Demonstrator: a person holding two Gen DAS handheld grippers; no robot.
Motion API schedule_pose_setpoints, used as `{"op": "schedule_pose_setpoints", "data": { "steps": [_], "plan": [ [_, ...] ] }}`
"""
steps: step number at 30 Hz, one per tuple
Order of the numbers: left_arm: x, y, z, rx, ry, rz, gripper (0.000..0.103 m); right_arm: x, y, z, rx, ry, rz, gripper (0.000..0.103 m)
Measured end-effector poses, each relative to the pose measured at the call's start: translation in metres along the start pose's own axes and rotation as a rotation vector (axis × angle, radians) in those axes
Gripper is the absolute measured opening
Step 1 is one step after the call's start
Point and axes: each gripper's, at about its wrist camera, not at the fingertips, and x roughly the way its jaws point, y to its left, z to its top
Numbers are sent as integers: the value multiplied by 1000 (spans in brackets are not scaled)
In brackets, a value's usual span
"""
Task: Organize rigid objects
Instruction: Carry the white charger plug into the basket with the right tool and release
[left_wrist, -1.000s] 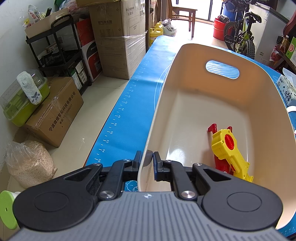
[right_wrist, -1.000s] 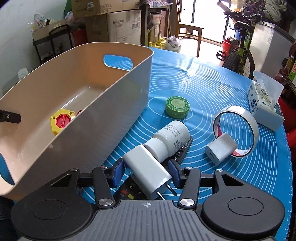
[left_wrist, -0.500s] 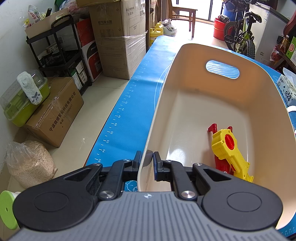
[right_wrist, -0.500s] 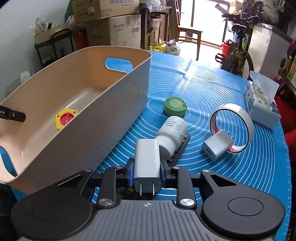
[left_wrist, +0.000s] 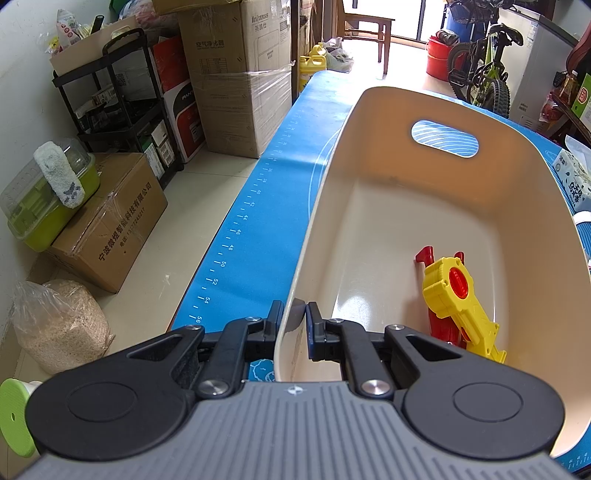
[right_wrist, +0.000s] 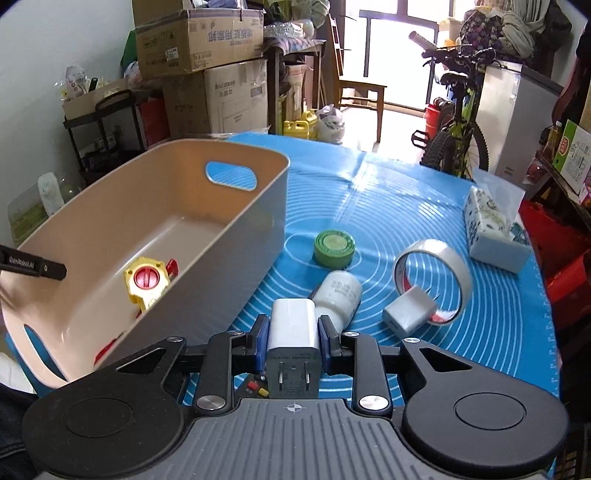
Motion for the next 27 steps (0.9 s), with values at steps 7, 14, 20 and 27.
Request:
{"op": "schedule_pose_setpoints", "data": {
  "steps": [7, 14, 20, 27],
  "plan": [
    [0, 0, 0, -3, 1, -1, 14, -28, 12, 40, -27, -61, -12, 36],
    [0, 0, 0, -4, 1, -2, 14, -41, 42, 80, -39, -150, 36, 36],
    [1, 0, 1, -7, 3, -5, 14, -16, 77, 88, -30, -123, 88, 36],
    [2, -2, 1, -10, 4, -8, 14, 28, 108, 70, -18, -10, 132, 36]
  ]
}}
